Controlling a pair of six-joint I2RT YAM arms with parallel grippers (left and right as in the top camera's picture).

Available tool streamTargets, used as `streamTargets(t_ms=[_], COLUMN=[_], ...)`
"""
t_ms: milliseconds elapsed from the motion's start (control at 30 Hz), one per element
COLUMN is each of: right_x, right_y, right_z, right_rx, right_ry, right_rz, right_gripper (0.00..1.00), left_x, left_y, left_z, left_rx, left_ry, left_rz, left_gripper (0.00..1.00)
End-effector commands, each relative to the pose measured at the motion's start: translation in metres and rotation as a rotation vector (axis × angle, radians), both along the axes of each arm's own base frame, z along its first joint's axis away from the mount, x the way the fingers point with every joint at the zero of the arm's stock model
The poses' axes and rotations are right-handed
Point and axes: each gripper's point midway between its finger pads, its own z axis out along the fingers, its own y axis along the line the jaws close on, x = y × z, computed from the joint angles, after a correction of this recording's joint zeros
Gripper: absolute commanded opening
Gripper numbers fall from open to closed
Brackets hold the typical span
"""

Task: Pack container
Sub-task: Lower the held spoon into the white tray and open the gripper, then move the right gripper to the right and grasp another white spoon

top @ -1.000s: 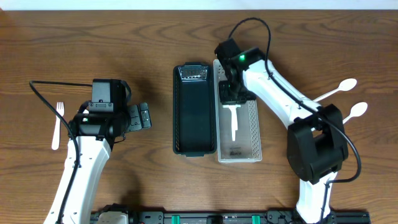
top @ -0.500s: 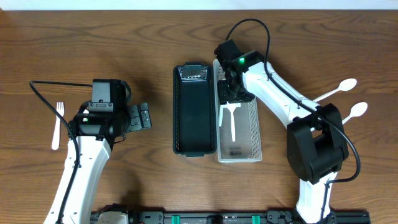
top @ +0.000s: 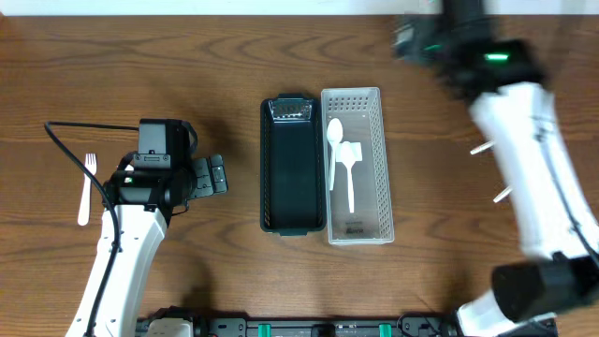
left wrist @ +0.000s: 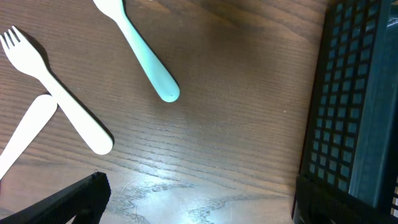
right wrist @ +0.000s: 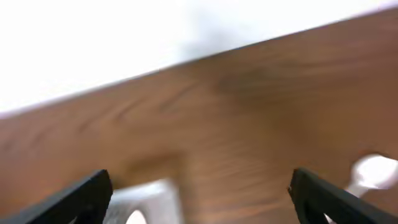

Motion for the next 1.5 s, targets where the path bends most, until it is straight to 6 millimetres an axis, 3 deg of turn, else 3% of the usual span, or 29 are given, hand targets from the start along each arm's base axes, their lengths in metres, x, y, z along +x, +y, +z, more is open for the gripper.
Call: streamTargets(t_ms=[0,100,267,567,700,900,1100,1467], right_x=[-0.001,-0.01,-0.03,-0.045,-0.044,-0.036,-0.025,-0.034], right_y=[-0.057,-0.103,-0.158,-0.208,-0.216,-0.213,-0.208,-0.201], right_z=[-0.038,-0.058,-0.098,-0.169,-0.2,-0.242,-0.274,-0.32], right_rx=[0.086,0.152,0.216,0.247,0.246,0.261,0.28,0.295], right_ry=[0.089,0.137,0.241,0.412,0.469,0.538,0.572,0.675], right_rz=[-0.255,-0.43,-0.647,-0.802,-0.812,-0.785,-0.721,-0.707], right_gripper=[0.97,0.99,0.99,0.99,0.99,0.99,0.99,0.99], left_x=[0.003,0.003,0.003,0.003,0.003,0.003,0.003,0.006], left_y=[0.001,0.001,0.001,0.001,0.001,0.001,0.001,0.001], left_z=[0.005,0.005,0.005,0.005,0.005,0.005,0.005,0.006], left_rx=[0.004,0.004,0.004,0.004,0.004,0.004,0.004,0.003], left_ry=[-0.012,-0.012,-0.012,-0.012,-0.012,-0.012,-0.012,-0.026], left_rz=[0.014,0.014,0.015,0.014,0.015,0.015,0.015,0.015], left_gripper=[0.98,0.98,0.98,0.98,0.98,0.98,0.98,0.98])
